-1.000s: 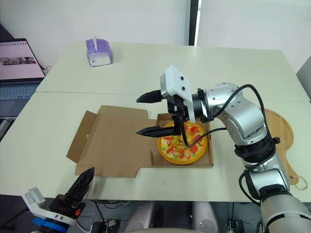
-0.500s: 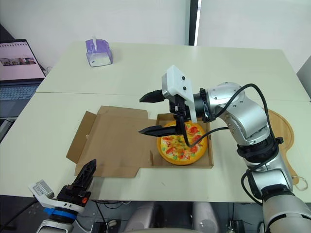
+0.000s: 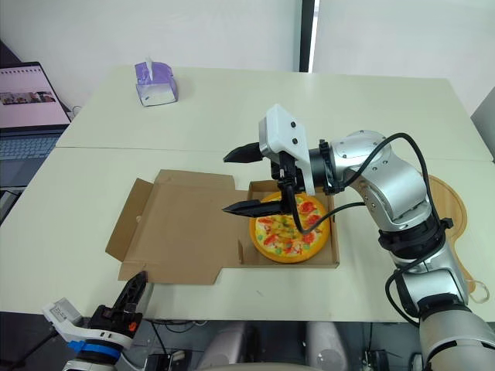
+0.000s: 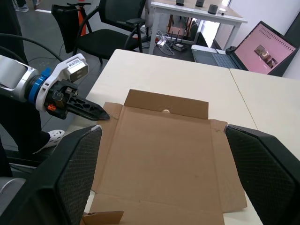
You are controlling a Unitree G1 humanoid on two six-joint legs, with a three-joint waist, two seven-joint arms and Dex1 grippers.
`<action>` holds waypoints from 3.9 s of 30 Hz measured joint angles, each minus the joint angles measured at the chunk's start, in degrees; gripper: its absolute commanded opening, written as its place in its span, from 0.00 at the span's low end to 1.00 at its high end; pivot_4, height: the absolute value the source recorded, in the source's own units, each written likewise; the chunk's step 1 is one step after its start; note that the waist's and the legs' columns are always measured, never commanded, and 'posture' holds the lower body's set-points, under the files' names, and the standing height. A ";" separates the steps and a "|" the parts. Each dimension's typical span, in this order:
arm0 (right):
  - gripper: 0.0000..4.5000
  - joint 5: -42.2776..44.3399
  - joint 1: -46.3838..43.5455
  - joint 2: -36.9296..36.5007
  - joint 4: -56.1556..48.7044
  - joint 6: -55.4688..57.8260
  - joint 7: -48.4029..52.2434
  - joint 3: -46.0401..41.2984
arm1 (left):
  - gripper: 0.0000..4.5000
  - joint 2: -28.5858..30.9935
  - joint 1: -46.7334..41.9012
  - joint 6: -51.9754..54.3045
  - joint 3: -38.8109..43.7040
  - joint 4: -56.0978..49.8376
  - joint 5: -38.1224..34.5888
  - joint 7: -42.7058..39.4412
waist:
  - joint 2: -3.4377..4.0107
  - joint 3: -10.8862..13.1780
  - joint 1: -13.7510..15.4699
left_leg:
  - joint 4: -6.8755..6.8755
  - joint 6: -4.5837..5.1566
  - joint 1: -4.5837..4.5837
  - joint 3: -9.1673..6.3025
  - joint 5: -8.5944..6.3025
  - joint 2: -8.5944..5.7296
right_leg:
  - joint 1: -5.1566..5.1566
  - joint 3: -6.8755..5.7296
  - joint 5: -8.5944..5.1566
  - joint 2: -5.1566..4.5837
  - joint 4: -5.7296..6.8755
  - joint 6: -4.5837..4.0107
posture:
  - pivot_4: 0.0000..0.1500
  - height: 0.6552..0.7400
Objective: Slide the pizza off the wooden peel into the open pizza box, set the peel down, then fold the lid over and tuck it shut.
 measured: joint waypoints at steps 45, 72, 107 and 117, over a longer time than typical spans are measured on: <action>0.96 -4.40 0.22 -2.83 5.60 -5.03 1.52 0.12 | 0.00 6.56 -4.73 0.46 2.28 2.80 -0.65 0.14 | -0.13 0.10 0.10 | -0.37 -0.02 0.03 -0.02 0.01 0.01 | -0.04 -0.02 -0.02 -0.03 -0.17 -0.04 | 1.00 1.00; 0.01 -35.17 -9.00 -7.87 75.40 -59.38 9.29 2.09 | 0.00 27.05 -27.81 7.69 4.17 12.99 1.03 -3.43 | -0.21 0.20 0.06 | -0.52 -0.43 0.17 0.07 0.24 0.04 | -0.04 -0.02 -0.10 -0.07 -0.01 -0.25 | 1.00 1.00; 0.09 -14.09 34.97 -18.31 -1.13 -10.42 -3.56 -11.83 | 0.00 17.85 -102.83 -10.30 -22.12 81.18 50.73 -41.57 | -0.47 0.37 0.53 | -0.48 -0.72 0.05 -0.08 0.39 -0.12 | -0.10 -0.19 -0.04 -0.18 -0.01 -0.08 | 1.00 1.00; 0.84 -12.74 17.45 -5.10 9.92 -10.27 -25.67 -24.27 | 0.00 16.41 -102.97 -11.99 -20.06 81.34 52.52 -43.82 | -0.47 0.37 0.19 | -0.33 -0.72 -0.66 -0.06 0.41 -0.18 | -0.79 -0.15 0.04 -0.22 0.16 -0.05 | 1.00 1.00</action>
